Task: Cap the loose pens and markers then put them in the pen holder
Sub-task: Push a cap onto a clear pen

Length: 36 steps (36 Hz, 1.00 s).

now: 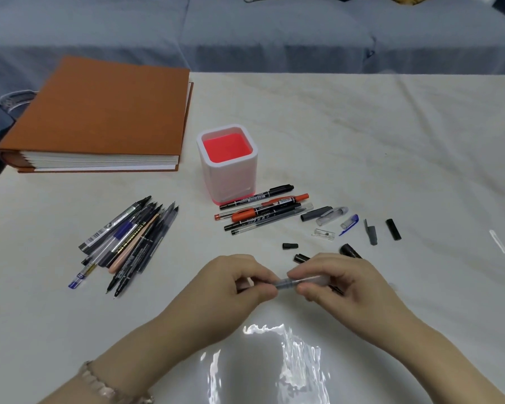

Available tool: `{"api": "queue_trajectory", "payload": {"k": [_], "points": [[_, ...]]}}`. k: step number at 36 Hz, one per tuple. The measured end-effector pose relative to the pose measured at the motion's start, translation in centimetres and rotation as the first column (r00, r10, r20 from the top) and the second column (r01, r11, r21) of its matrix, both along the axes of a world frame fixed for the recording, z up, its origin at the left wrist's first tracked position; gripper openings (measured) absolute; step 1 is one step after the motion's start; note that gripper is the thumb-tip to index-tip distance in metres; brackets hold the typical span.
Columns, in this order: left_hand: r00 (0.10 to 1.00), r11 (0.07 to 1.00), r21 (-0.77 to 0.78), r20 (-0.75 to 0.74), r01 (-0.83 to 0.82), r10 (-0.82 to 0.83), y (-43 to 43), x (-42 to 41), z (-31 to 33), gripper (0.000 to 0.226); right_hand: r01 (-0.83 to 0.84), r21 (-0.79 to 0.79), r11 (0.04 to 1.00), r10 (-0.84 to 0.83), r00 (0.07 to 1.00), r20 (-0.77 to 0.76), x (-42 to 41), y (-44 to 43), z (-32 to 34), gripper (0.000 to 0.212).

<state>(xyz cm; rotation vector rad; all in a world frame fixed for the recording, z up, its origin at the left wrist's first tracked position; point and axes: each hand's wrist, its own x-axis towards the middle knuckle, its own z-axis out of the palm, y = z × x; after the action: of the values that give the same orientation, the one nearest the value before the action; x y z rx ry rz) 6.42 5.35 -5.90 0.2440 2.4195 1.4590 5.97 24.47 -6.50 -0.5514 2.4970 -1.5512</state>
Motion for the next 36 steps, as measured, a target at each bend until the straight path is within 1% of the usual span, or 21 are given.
{"api": "queue_trajectory", "payload": {"k": [3, 5, 7, 9, 12, 15, 17, 20, 23, 26, 29, 31, 36], "points": [[0.999, 0.996, -0.088, -0.035, 0.000, -0.003, -0.4, 0.4, -0.4, 0.025, -0.057, 0.191, 0.980, 0.063, 0.998, -0.024, -0.2, 0.0, -0.4, 0.028], [0.999, 0.988, -0.151, -0.050, -0.005, -0.003, -0.9, 0.6, -0.6, 0.019, -0.104, 0.337, 0.936, 0.138, 0.987, -0.078, -0.3, -0.4, -0.8, 0.032], [0.994, 0.967, -0.253, -0.108, -0.009, -0.019, -1.8, 0.7, -1.0, 0.016, -0.086, 0.430, 0.899, 0.172, 0.971, -0.165, -0.8, -0.7, -1.0, 0.028], [0.985, 0.943, -0.326, -0.175, -0.066, 0.008, -3.2, 0.6, -1.6, 0.019, 0.022, 0.443, 0.896, 0.110, 0.957, -0.270, -1.8, -0.8, -1.1, 0.021], [0.962, 0.893, -0.385, -0.227, -0.233, 0.153, -5.9, 0.5, -2.2, 0.023, 0.180, 0.402, 0.898, -0.023, 0.931, -0.365, -4.0, -0.9, -1.2, 0.012], [0.915, 0.800, -0.455, -0.292, -0.390, 0.280, -8.3, 0.5, -2.5, 0.024, 0.277, 0.373, 0.886, -0.128, 0.917, -0.377, -6.5, -1.4, -1.5, 0.015], [0.894, 0.752, -0.490, -0.315, -0.440, 0.318, -9.3, 0.3, -2.6, 0.023, 0.301, 0.390, 0.870, -0.166, 0.925, -0.342, -8.0, -2.0, -1.9, 0.016], [0.893, 0.709, -0.547, -0.328, -0.445, 0.307, -9.9, -0.2, -2.8, 0.021, 0.283, 0.464, 0.839, -0.165, 0.946, -0.279, -9.5, -2.7, -3.0, 0.018], [0.898, 0.670, -0.602, -0.343, -0.435, 0.275, -9.7, -0.8, -2.9, 0.020, 0.273, 0.532, 0.802, -0.141, 0.951, -0.276, -9.9, -3.1, -3.6, 0.023], [0.914, 0.629, -0.667, -0.342, -0.399, 0.217, -9.5, -1.7, -3.3, 0.021, 0.294, 0.518, 0.803, -0.154, 0.943, -0.296, -8.9, -2.8, -3.4, 0.029], [0.929, 0.596, -0.717, -0.336, -0.361, 0.158, -9.2, -2.6, -3.9, 0.017, 0.266, 0.505, 0.821, -0.123, 0.946, -0.298, -7.0, -1.6, -3.2, 0.024], [0.927, 0.593, -0.723, -0.354, -0.355, 0.123, -8.9, -3.2, -4.2, 0.014, 0.234, 0.515, 0.825, -0.106, 0.958, -0.265, -5.8, -0.4, -2.9, 0.021], [0.922, 0.566, -0.743, -0.378, -0.357, 0.085, -8.3, -3.7, -4.5, 0.010, 0.214, 0.547, 0.809, -0.106, 0.969, -0.222, -3.4, 2.7, -2.8, 0.017]]}}
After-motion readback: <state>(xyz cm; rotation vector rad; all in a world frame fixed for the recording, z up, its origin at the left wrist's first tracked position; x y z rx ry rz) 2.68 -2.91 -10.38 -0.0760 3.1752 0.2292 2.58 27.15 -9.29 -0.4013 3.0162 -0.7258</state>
